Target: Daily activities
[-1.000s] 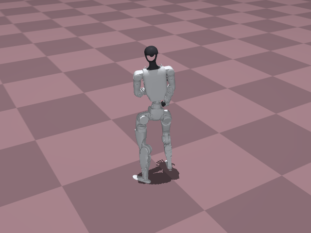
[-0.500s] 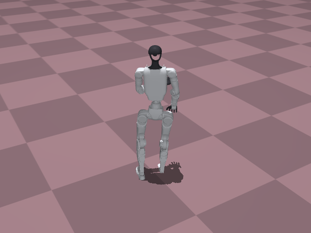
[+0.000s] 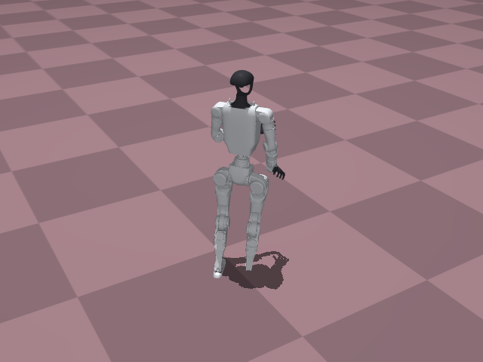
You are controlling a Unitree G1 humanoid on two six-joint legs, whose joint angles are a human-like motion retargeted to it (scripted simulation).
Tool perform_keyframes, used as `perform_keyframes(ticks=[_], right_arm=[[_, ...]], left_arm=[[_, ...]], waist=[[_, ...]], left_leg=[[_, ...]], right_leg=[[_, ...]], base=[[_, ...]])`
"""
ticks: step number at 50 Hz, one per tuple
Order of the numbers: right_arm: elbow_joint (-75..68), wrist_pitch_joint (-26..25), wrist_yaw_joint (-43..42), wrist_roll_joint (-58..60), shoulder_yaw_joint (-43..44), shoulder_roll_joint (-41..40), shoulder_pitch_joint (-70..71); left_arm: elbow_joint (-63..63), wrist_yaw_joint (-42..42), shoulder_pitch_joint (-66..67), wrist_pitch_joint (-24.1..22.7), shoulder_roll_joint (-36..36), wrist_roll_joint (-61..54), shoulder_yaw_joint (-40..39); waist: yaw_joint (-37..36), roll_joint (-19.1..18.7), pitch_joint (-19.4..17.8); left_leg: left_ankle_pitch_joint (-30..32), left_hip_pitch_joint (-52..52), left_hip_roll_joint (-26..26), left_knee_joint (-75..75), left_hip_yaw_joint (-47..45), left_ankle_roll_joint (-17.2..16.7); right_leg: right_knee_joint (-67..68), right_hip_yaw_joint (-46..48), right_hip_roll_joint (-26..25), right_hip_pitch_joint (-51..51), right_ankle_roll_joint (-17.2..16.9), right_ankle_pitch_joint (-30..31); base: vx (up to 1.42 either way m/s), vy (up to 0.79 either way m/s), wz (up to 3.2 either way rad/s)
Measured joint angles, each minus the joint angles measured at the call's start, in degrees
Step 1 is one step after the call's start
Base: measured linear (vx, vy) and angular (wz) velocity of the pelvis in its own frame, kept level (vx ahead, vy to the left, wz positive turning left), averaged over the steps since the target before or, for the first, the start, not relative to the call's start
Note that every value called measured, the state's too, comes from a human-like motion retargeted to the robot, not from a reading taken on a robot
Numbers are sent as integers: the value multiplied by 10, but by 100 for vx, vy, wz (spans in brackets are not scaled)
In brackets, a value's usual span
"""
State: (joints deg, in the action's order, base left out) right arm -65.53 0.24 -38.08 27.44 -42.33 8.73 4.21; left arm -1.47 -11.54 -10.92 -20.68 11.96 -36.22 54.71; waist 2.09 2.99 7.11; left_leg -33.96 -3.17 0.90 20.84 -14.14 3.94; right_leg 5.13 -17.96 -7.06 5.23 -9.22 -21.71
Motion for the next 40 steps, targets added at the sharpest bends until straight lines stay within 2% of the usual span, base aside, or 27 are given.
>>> perform_keyframes(ticks=[11, 19, 26, 30, 40], right_arm=[[2, 8, -5, -64, 61, -6, -1], [-5, 5, -7, -112, 108, 10, -24], [-4, 0, 6, -142, 141, 18, -38], [-1, -2, 19, -155, 155, 21, -44], [17, -9, 53, -172, 181, 37, -48]], left_arm=[[-170, -101, 72, 8, 13, 138, -85], [-371, -173, 114, 43, -13, 223, -160], [-512, -182, 133, 78, -38, 263, -212], [-559, -168, 139, 94, -46, 283, -233], [-596, -127, 139, 123, -40, 351, -245]], waist=[[13, 1, 3], [36, -7, -1], [59, -25, -3], [71, -39, -6], [96, -85, -16]], left_leg=[[12, 26, -10, -13, -16, 10], [17, 28, -12, 9, -29, 17], [21, 11, -8, 51, -29, 24], [21, -12, -10, 80, 4, 22], [12, -86, -40, 129, 162, 3]], right_leg=[[-41, -52, 4, -26, -6, 26], [-56, -91, 4, -36, -12, 42], [-55, -140, -5, -35, -20, 55], [-53, -184, -18, -36, -23, 66], [-46, -349, -69, -35, -27, 96]], base=[[1, 0, -51], [-1, 0, -52], [-2, 0, -68], [-3, -1, -103], [-2, -1, -140]])
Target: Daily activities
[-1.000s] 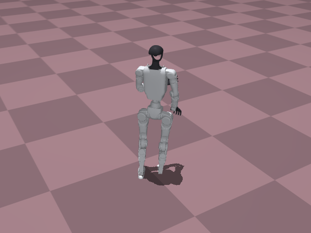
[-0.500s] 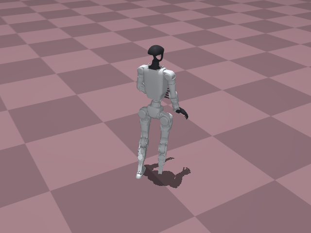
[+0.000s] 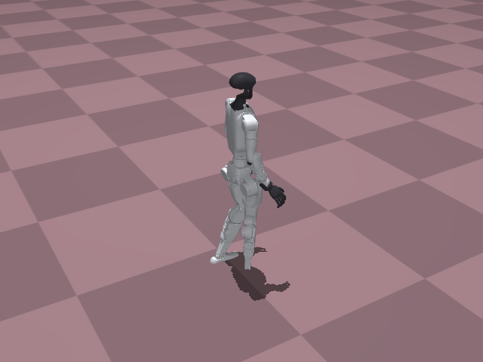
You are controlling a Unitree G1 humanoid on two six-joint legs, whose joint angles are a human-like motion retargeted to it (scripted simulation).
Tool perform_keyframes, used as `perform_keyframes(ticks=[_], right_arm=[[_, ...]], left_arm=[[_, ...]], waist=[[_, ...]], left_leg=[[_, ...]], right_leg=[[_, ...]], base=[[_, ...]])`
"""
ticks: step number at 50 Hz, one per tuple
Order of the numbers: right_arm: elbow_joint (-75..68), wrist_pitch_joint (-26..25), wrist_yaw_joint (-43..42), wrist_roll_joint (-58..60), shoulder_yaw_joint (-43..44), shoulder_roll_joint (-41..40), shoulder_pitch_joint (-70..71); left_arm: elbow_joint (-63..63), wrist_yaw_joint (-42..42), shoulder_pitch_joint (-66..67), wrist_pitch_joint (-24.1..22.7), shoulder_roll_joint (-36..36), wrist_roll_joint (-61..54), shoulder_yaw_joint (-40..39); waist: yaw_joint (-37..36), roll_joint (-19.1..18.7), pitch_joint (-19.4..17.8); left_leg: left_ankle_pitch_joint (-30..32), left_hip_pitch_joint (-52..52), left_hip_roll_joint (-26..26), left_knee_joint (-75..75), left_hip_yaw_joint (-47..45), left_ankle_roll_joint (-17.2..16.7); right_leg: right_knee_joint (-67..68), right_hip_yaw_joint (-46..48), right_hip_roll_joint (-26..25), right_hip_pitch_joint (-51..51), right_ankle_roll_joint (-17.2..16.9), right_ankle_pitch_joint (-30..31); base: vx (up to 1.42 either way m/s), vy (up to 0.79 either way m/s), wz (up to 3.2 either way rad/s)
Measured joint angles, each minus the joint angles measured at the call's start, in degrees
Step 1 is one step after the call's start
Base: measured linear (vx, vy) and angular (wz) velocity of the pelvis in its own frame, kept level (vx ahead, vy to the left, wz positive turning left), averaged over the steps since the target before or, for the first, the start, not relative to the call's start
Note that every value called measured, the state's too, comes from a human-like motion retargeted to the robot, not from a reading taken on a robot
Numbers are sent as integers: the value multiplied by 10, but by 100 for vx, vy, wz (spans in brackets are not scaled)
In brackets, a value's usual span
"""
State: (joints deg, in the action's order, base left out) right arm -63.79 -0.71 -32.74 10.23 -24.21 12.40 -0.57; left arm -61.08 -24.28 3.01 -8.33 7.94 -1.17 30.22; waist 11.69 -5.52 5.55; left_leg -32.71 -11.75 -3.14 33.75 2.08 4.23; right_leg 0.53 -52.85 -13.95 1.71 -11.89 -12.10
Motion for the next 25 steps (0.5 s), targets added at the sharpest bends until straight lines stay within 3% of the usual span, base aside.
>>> perform_keyframes(ticks=[8, 13, 18, 25], right_arm=[[22, 5, 20, -7, 22, 22, 9], [29, 8, 25, -14, 33, 28, 11], [22, 6, 23, -20, 38, 22, 13], [0, -2, 6, -19, 34, 8, 18]], left_arm=[[19, 23, -11, 6, 16, 69, 18], [17, 24, -18, 9, 21, 111, 27], [-3, 6, -25, 17, 20, 141, 26], [-23, -19, -23, 32, 30, 160, 16]], waist=[[39, -23, -2], [58, -29, -8], [51, -28, -20], [21, -14, -28]], left_leg=[[9, -11, 2, -20, -32, 12], [20, -12, 10, -47, -85, 19], [35, -5, 34, -84, -168, 20], [47, 13, 65, -121, -280, 13]], right_leg=[[-7, -122, -6, 20, -10, 16], [-13, -139, 2, 43, -21, 42], [21, 32, 21, 105, 11, 43], [125, 338, 69, 175, 39, -69]], base=[[0, 5, -131], [-2, 5, -138], [-4, 0, -185], [-5, -11, -192]])
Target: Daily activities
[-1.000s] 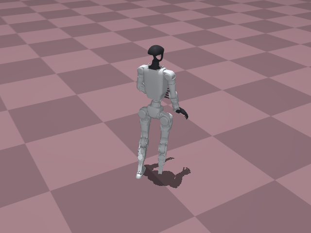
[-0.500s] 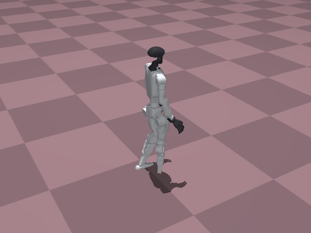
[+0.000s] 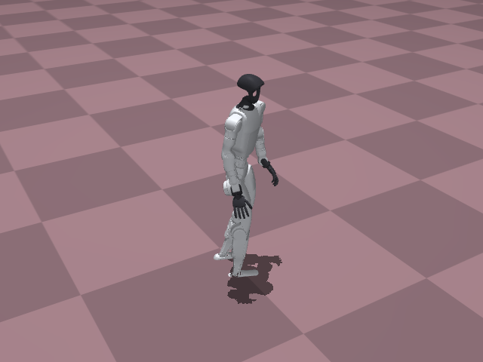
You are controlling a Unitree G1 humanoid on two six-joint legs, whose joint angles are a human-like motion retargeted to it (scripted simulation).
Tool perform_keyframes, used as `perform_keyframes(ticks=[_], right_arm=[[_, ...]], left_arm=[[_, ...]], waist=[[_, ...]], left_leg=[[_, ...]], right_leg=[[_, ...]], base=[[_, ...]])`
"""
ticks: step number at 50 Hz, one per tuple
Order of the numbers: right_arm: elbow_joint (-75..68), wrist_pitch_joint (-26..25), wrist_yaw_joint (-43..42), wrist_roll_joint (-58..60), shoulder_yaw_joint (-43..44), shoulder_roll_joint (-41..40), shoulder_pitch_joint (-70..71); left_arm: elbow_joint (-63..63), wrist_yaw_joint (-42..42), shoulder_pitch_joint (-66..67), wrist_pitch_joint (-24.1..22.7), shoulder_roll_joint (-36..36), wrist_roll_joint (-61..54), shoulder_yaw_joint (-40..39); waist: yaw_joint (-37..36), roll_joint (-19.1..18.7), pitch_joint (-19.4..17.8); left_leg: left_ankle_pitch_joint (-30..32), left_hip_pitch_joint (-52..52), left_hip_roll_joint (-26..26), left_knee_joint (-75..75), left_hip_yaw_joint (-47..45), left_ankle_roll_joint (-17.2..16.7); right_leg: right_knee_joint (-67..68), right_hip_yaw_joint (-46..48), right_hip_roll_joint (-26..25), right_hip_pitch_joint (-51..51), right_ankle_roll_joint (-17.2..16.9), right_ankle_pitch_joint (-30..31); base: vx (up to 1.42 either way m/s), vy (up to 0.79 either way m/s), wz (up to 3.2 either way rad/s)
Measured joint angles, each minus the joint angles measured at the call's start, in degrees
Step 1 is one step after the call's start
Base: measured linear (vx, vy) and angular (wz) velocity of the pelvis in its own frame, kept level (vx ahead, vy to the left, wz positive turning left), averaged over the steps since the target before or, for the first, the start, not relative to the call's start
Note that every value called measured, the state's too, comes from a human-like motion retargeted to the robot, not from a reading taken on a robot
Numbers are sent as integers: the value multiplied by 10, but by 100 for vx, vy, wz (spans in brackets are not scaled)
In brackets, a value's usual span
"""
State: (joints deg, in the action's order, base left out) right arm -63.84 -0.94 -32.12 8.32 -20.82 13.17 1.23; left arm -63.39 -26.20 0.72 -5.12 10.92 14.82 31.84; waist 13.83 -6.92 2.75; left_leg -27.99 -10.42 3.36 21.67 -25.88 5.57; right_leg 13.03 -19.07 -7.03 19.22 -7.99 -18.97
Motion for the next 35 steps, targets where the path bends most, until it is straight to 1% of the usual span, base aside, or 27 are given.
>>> perform_keyframes(ticks=[2, 5, 9, 12, 14, 17, 19, 23, 25, 27, 28, 30, 32, 35], right_arm=[[-3, -2, -2, 0, 0, -5, 3], [-4, -6, -2, -1, 1, -10, 5], [2, -12, -1, -1, 8, -10, 8], [8, -20, -1, -2, 17, -8, 13], [10, -23, -3, -4, 21, -8, 17], [7, -28, -8, -10, 26, -9, 21], [2, -29, -11, -15, 28, -10, 23], [-11, -28, -12, -23, 27, -15, 20], [-18, -25, -13, -24, 22, -18, 13], [-23, -22, -15, -21, 16, -20, 2], [-24, -20, -16, -19, 13, -19, -2], [-25, -17, -21, -13, 9, -16, -12], [-22, -15, -25, -4, 5, -10, -19], [-11, -15, -30, 9, 3, 3, -26]], left_arm=[[2, 0, 5, 3, 6, 5, -2], [15, 7, 14, 6, 17, 8, -4], [53, 19, 26, 6, 31, 7, -7], [88, 24, 34, 8, 47, 0, -8], [105, 21, 36, 8, 54, -6, -9], [125, 13, 35, 8, 61, -17, -11], [133, 6, 32, 8, 62, -23, -11], [137, -9, 24, 10, 60, -35, -13], [133, -15, 24, 12, 54, -42, -16], [126, -21, 25, 14, 46, -48, -18], [123, -23, 24, 16, 42, -52, -19], [119, -27, 24, 17, 35, -59, -20], [118, -31, 20, 17, 31, -66, -19], [126, -38, 9, 14, 28, -75, -16]], waist=[[-9, 8, -2], [-21, 23, -4], [-31, 42, -4], [-35, 55, -3], [-36, 62, -1], [-36, 69, 2], [-34, 73, 5], [-27, 79, 11], [-32, 80, 5], [-37, 74, -10], [-37, 70, -17], [-35, 64, -26], [-36, 51, -37], [-45, 13, -61]], left_leg=[[5, 12, 2, -13, -32, -2], [14, 33, 2, -34, -81, -6], [28, 63, -8, -69, -142, -7], [45, 88, -25, -105, -179, -6], [55, 102, -33, -123, -202, -8], [66, 123, -43, -143, -231, -13], [70, 137, -46, -151, -245, -16], [76, 167, -38, -144, -252, -24], [91, 180, -10, -105, -158, -49], [57, 179, 25, -36, -60, -60], [19, 172, 45, 2, -32, -51], [-10, 158, 82, 87, -3, -36], [-9, 137, 127, 197, 18, -25], [-8, 90, 204, 361, 69, -8]], right_leg=[[49, 87, 35, 20, 3, -32], [120, 202, 107, 48, 7, -70], [173, 308, 216, 78, 8, -88], [172, 355, 280, 96, 3, -83], [158, 374, 309, 107, -2, -73], [135, 390, 334, 121, -8, -57], [126, 394, 341, 129, -9, -47], [141, 383, 334, 135, -5, -38], [165, 357, 303, 130, -1, -42], [189, 338, 261, 110, 9, -53], [196, 332, 242, 97, 15, -59], [207, 319, 210, 78, 26, -72], [204, 313, 169, 52, 39, -83], [163, 309, 83, -4, 62, -83]], base=[[-5, -19, -200], [-4, -22, -201], [-3, -25, -188], [1, -28, -169], [5, -31, -158], [10, -33, -144], [15, -34, -129], [23, -36, -125], [33, -40, -208], [33, -39, -198], [32, -35, -150], [33, -33, -121], [34, -32, -113], [36, -29, -120]])
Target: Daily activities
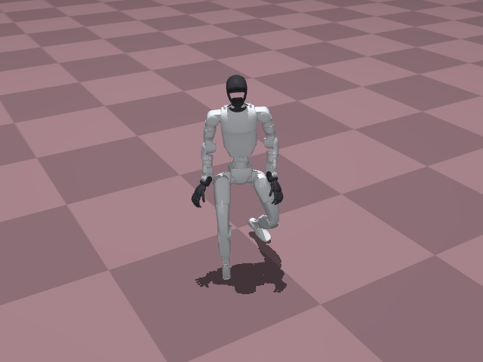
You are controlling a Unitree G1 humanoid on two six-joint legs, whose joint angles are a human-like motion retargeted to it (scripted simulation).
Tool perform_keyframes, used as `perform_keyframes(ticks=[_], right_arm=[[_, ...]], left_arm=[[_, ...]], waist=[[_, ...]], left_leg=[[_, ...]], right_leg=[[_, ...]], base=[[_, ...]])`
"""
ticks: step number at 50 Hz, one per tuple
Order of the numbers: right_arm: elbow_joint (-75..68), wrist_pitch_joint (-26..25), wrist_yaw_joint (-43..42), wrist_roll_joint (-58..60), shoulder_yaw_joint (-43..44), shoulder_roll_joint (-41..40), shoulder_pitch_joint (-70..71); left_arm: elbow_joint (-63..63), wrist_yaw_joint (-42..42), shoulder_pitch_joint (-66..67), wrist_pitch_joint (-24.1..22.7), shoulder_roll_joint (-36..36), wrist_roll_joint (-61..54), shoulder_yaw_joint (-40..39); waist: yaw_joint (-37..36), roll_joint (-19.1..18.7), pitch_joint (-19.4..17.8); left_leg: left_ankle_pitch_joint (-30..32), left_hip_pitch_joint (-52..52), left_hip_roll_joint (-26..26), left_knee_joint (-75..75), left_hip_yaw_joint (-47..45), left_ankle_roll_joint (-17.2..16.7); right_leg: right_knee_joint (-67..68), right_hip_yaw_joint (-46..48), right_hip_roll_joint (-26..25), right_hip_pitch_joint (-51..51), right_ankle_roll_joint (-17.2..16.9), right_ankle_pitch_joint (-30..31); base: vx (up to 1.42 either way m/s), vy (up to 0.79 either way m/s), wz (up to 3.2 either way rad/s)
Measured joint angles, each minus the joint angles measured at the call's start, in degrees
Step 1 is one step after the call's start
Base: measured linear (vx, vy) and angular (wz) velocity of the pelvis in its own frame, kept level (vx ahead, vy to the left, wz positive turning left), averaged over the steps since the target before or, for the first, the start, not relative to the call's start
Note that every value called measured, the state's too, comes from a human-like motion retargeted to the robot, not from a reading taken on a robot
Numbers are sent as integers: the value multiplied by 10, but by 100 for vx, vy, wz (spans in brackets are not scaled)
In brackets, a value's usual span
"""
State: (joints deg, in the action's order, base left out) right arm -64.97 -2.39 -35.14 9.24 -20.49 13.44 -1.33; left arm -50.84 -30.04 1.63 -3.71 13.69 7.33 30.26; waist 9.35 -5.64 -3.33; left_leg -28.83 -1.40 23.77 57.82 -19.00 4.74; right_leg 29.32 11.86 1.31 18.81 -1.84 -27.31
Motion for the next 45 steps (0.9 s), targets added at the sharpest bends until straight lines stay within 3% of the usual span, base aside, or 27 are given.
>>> perform_keyframes(ticks=[3, 6, 13, 20, 22, 27, 30, 32, 35, 40, 45], right_arm=[[13, -3, -6, 15, 1, 14, -2], [29, -6, -10, 28, 4, 25, 1], [77, -6, -21, 32, 13, 36, 35], [103, -9, -26, 21, 16, 22, 89], [105, -11, -25, 23, 14, 16, 93], [100, -16, -13, 32, 4, -1, 98], [90, -20, -2, 47, -9, -14, 89], [83, -24, 10, 60, -19, -23, 82], [76, -25, 34, 79, -35, -34, 74], [77, -14, 55, 88, -52, -42, 70], [86, 2, 48, 77, -58, -39, 65]], left_arm=[[21, -10, -6, -4, -2, -3, 3], [51, -24, -6, -7, -2, -6, 3], [109, -65, 18, -12, 3, -35, -13], [116, -93, 42, -17, 13, -74, -43], [119, -96, 55, -20, 13, -83, -51], [141, -94, 82, -27, 20, -116, -66], [163, -91, 100, -32, 26, -133, -67], [185, -85, 113, -35, 29, -145, -65], [225, -71, 132, -42, 35, -159, -62], [296, -51, 157, -56, 52, -174, -54], [366, -39, 177, -64, 69, -193, -44]], waist=[[-17, -30, -20], [-38, -45, -36], [-75, -46, -57], [-84, 1, -54], [-86, 4, -50], [-93, 34, -35], [-94, 62, -28], [-92, 87, -25], [-86, 117, -19], [-61, 136, -13], [-31, 129, -16]], left_leg=[[-6, -43, 23, 98, 53, 15], [-32, -85, 6, 143, 93, 26], [-79, -185, -87, 61, 132, 25], [13, -230, -200, -236, 138, -23], [26, -243, -210, -271, 149, -33], [79, -229, -241, -305, 153, -30], [81, -210, -259, -285, 138, -17], [72, -189, -280, -292, 125, -7], [63, -153, -304, -319, 103, 2], [69, -78, -325, -409, 80, -2], [110, 24, -331, -557, 79, -19]], right_leg=[[-52, -22, -71, -56, 13, 8], [-100, -56, -118, -111, 18, 15], [-165, -133, -146, -214, 18, 7], [-179, -163, -100, -263, 18, -31], [-165, -169, -101, -270, 22, -47], [-87, -168, -78, -268, 23, -96], [11, -159, -51, -250, 7, -117], [103, -145, -19, -224, -17, -95], [248, -93, 54, -170, -37, -6], [379, -21, 152, -79, 5, -19], [305, 28, 166, -26, 23, -81]], base=[[40, -23, -123], [43, -16, -110], [45, -8, -82], [43, -1, -33], [41, 4, -20], [45, 5, -25], [45, 4, -25], [43, 2, -27], [41, 1, -38], [41, 1, -36], [38, -1, -18]])
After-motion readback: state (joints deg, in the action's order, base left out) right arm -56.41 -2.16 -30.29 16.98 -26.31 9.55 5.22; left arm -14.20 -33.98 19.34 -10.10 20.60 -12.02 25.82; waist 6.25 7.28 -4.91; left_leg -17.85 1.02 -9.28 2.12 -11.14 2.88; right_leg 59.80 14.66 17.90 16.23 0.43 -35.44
